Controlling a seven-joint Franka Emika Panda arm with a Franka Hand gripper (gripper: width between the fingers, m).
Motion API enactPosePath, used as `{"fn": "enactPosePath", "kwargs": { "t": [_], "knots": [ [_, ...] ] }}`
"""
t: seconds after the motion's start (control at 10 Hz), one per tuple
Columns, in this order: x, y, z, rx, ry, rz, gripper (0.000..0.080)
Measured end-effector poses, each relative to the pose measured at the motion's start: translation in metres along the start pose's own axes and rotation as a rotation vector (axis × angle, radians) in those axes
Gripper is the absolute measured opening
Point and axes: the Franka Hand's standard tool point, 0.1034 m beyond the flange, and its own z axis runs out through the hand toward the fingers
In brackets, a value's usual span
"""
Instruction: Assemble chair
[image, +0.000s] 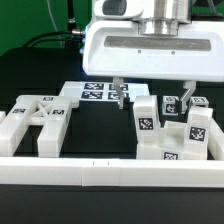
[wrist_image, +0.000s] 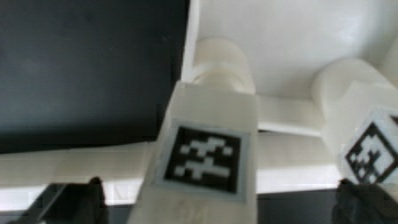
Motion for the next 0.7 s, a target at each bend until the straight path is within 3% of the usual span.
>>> {"fn": "enactPosePath", "kwargs": {
  "t": [0.3, 0.5, 0.7],
  "knots": [
    [0.012, 0.015, -0.009, 0.003, -0.032, -0.023, 0.0649],
    [0.024, 0.016, -0.015, 0.01, -0.062, -0.028, 0.0649],
    [0.021, 0.016, -0.013, 0.009, -0.076, -0.028, 0.0649]
  ]
}}
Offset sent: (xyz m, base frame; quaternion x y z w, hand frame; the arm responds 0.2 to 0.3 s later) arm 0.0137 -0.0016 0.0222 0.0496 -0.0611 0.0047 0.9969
